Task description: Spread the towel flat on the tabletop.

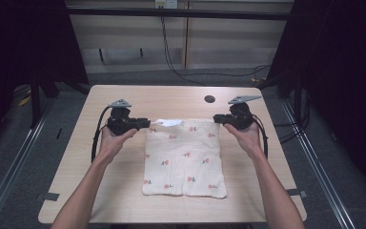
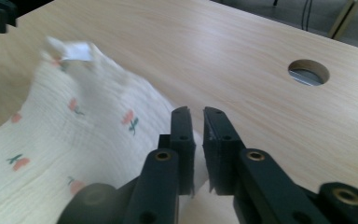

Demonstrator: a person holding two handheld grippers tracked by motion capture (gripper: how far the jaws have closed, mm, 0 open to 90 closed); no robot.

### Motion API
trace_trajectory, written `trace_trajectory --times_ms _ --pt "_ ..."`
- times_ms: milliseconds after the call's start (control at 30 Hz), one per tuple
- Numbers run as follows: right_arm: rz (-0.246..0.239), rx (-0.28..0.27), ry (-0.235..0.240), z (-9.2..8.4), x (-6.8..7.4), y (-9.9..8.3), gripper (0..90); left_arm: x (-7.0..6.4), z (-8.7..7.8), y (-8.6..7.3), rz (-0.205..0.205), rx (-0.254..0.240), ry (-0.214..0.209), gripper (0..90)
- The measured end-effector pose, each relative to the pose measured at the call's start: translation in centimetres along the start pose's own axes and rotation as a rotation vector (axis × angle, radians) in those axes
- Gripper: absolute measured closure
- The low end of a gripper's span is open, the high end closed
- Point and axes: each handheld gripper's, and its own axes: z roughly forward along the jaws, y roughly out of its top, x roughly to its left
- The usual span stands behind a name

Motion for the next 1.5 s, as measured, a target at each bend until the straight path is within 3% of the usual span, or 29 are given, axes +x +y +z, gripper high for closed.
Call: trace_trajectory --times_ms 67,167,267,300,600,700,800,900,967,1067,1133,1200,1267,1367,1500 --pt "0.018 -0.007 -0.043 0.1 -0.3 0.0 77.3 0.3 -0.6 -0.1 -0.003 0.0 0.018 70.2" --pt "0.019 -0.005 -0.055 -0.1 -0.4 -0.2 73.9 0.3 -1.6 -0.7 0.005 0.002 0.018 69.7" --pt "0.011 0.002 -0.04 -0.9 -0.2 -0.5 70.4 -0.1 -2.4 -1.4 0.025 0.013 0.01 69.4" --pt "0.011 0.004 -0.033 -1.3 -0.1 -0.6 69.3 -0.4 -2.4 -1.7 0.029 0.019 -0.013 69.8" --pt "-0.022 0.012 0.03 -3.7 2.2 -2.9 58.4 -2.9 -1.8 -3.9 0.066 0.091 -0.075 66.6" --pt "-0.028 0.018 0.063 -4.3 3.5 -4.8 56.0 -3.8 -2.0 -4.9 0.092 0.112 -0.091 65.9" --pt "-0.038 0.037 0.078 -4.5 4.5 -6.3 55.7 -3.9 -1.9 -6.0 0.071 0.114 -0.102 65.5" --pt "-0.026 0.053 0.099 -4.3 5.2 -8.1 54.9 -4.2 -1.1 -7.1 0.077 0.182 -0.097 62.0" --pt "-0.03 0.084 0.099 -3.8 5.4 -9.2 54.5 -4.5 -0.6 -7.6 0.095 0.192 -0.075 60.2" --pt "-0.044 0.122 0.091 -3.1 5.4 -10.1 53.9 -4.7 -0.2 -7.8 0.1 0.212 -0.088 60.9" --pt "-0.022 0.128 0.101 -2.7 5.3 -10.6 53.8 -5.3 0.7 -8.5 0.132 0.252 -0.122 64.0" --pt "-0.035 0.158 0.086 -2.1 5.4 -11.1 53.1 -5.9 1.5 -8.9 0.16 0.267 -0.112 63.9" --pt "-0.043 0.165 0.089 -1.7 5.5 -11.3 52.2 -6.1 2.2 -9.3 0.163 0.297 -0.12 61.4" --pt "-0.052 0.175 0.095 -1.4 5.8 -11.4 50.7 -6.1 2.3 -9.4 0.14 0.281 -0.127 55.2" --pt "-0.058 0.169 0.075 -1.3 5.8 -11.4 49.1 -6.5 2.0 -9.7 0.18 0.277 -0.108 55.0"
